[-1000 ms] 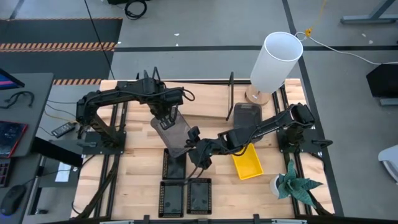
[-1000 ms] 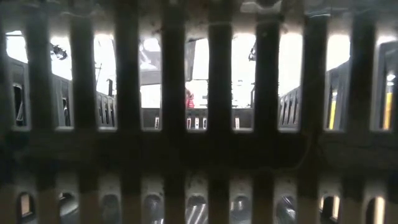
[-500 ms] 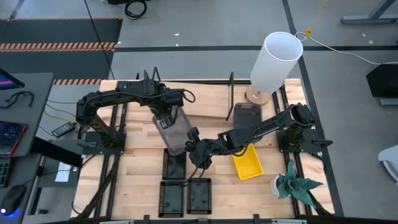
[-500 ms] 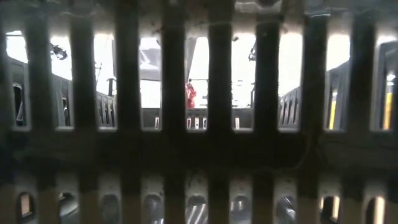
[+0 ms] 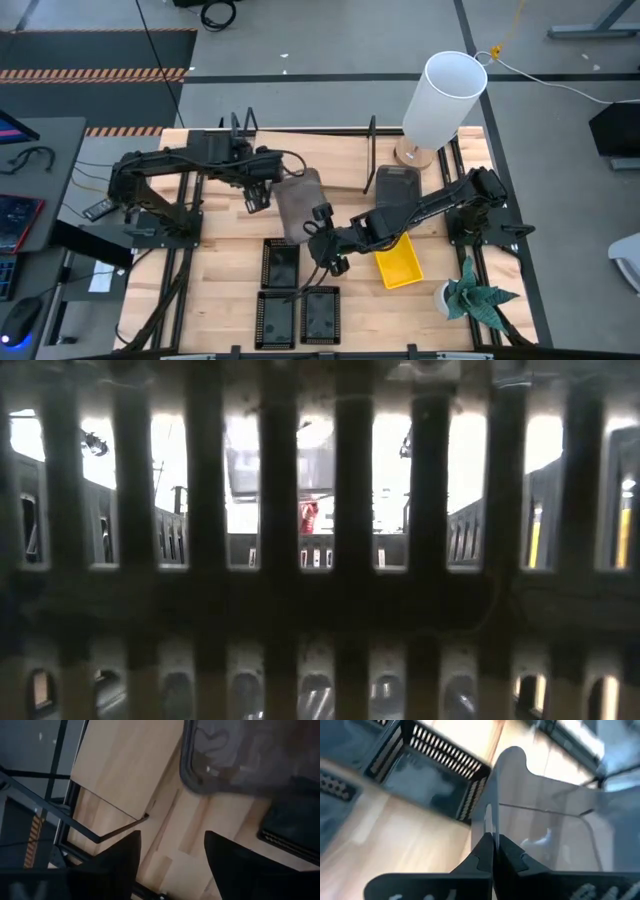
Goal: Stack baskets on shelf by color
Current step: Stack the bottom black transparent bin on top of the other stacked black transparent bins
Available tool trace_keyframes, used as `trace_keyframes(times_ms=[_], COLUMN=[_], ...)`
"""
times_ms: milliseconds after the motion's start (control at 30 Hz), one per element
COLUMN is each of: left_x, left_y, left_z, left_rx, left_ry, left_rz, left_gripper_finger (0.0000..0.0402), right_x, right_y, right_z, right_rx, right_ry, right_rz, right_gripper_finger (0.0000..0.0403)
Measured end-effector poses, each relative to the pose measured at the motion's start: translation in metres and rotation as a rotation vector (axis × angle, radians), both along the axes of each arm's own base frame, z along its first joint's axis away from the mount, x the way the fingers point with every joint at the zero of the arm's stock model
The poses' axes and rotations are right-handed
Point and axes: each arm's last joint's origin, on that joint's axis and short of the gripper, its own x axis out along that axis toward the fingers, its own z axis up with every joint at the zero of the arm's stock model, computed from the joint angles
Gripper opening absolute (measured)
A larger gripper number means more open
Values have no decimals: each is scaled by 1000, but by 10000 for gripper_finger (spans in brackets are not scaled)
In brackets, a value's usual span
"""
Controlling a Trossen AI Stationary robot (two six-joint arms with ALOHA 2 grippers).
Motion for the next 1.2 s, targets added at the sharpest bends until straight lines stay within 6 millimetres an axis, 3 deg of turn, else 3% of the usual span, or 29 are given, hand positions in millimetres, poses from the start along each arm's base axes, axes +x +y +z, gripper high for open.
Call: trace_keyframes(times_ms=[200,400,567,700,833,1200], left_x=[-19,-35,-50,-61,-70,-74], left_y=[-15,-26,-33,-39,-43,-44], left_z=[16,28,37,44,49,51], left_rx=[-30,-52,-42,-16,-3,-10], left_ry=[-81,-146,-195,-234,-273,-295], left_rz=[-36,-63,-101,-129,-126,-108], left_gripper_finger=[219,201,189,181,176,172], right_x=[-17,-37,-49,-68,-96,-150], right_y=[11,22,34,46,52,32], right_z=[11,8,12,19,38,81], right_rx=[128,165,198,227,254,274], right_ry=[105,197,207,258,262,268], right_rz=[-174,-306,-343,-357,-394,-496], right_gripper_finger=[6,6,6,6,5,5])
